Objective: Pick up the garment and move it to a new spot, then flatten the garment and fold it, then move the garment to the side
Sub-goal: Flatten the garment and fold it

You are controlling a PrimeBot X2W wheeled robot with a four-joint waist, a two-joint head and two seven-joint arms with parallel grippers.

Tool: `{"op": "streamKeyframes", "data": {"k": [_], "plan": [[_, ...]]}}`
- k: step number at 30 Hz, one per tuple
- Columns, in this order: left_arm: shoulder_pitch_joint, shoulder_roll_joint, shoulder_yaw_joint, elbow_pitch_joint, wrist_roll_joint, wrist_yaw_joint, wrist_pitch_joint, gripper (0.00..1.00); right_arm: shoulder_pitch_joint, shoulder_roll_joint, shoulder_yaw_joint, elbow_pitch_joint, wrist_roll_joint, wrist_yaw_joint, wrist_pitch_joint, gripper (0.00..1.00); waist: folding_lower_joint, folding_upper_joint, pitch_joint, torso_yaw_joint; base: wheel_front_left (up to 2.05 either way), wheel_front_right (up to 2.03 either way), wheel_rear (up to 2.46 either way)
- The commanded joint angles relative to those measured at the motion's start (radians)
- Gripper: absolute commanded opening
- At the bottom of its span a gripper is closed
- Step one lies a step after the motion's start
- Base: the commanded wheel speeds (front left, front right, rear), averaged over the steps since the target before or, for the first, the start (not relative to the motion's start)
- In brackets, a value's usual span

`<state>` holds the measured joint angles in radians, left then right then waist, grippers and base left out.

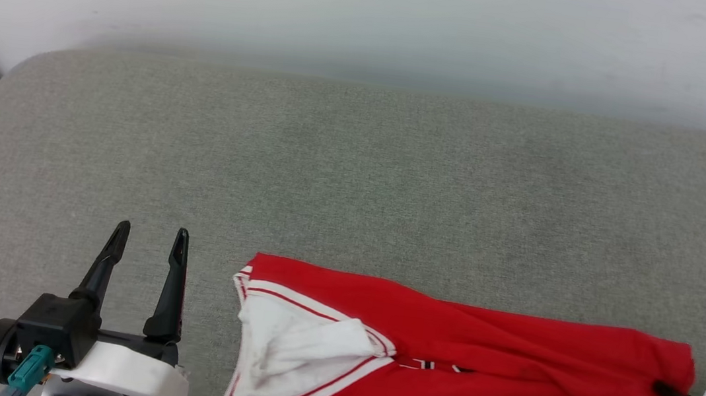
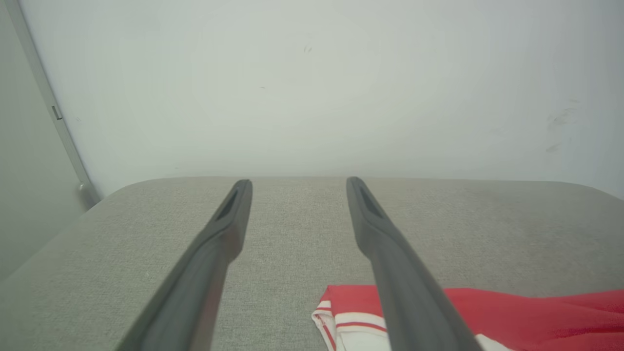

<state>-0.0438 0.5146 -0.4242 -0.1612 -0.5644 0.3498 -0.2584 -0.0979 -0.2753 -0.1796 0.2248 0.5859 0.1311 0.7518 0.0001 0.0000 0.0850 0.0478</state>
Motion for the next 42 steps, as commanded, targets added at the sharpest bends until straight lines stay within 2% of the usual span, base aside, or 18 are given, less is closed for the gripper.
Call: {"op": "streamKeyframes", "data": {"k": [1,5,8,14,19,23,27,31,35,41,42], "plan": [[0.015,0.002,0.0,-0.004,0.005,0.002,-0.002,1.0,-0.014,-0.012,-0.036,0.01,-0.008,-0.001,0.0,0.0,-0.0001,0.0,0.001,-0.015,0.0,0.0,0.0],[0.011,0.0,-0.004,0.001,0.006,-0.003,-0.002,1.0,-0.016,-0.018,-0.153,0.023,-0.029,-0.001,0.011,0.0,-0.0001,0.0,0.0,-0.036,0.0,0.0,0.0],[0.011,-0.003,-0.006,0.001,0.007,-0.002,-0.002,1.0,-0.021,0.014,-0.22,0.026,0.006,-0.001,0.033,0.0,-0.0001,0.0,-0.006,-0.049,0.0,0.0,0.0],[0.009,-0.004,-0.012,0.005,-0.002,-0.006,0.004,1.0,-0.051,0.155,-0.273,-0.002,0.235,-0.001,0.163,0.0,-0.0001,0.0,-0.015,-0.06,0.0,0.0,0.0],[-0.004,0.005,-0.014,0.001,-0.001,-0.008,0.012,1.0,-0.039,0.218,-0.231,-0.022,0.413,-0.001,0.284,0.0,-0.0001,0.0,-0.017,-0.05,0.0,0.0,0.0],[-0.017,0.004,-0.021,0.0,0.001,-0.012,0.017,1.0,-0.03,0.228,-0.137,0.023,0.571,-0.001,0.329,0.0,-0.0001,0.0,-0.018,-0.025,0.0,0.0,0.0],[-0.033,-0.001,-0.031,0.001,0.005,-0.012,0.027,1.0,-0.035,0.226,-0.001,0.078,0.72,-0.001,0.284,0.0,-0.0001,0.0,-0.015,0.006,0.0,0.0,0.0],[-0.048,-0.008,-0.038,0.006,0.005,-0.018,0.031,1.0,-0.07,0.226,0.14,0.115,0.819,0.0,0.202,0.0,-0.0001,0.0,-0.004,0.033,0.0,0.0,0.0],[-0.06,-0.018,-0.043,0.015,0.001,-0.021,0.029,1.0,-0.107,0.226,0.276,0.148,0.887,0.0,0.112,0.0,-0.0001,0.0,0.004,0.055,0.0,0.0,0.0],[-0.067,-0.028,-0.047,0.026,-0.001,-0.029,0.024,1.0,-0.156,0.225,0.392,0.192,0.886,0.0,-0.014,0.0,-0.0001,0.0,0.015,0.07,0.0,0.0,0.0],[-0.067,-0.03,-0.047,0.029,-0.002,-0.03,0.022,1.0,-0.163,0.226,0.415,0.199,0.886,0.0,-0.032,0.2,-0.0001,0.0,0.017,0.071,0.0,0.0,0.0]]}}
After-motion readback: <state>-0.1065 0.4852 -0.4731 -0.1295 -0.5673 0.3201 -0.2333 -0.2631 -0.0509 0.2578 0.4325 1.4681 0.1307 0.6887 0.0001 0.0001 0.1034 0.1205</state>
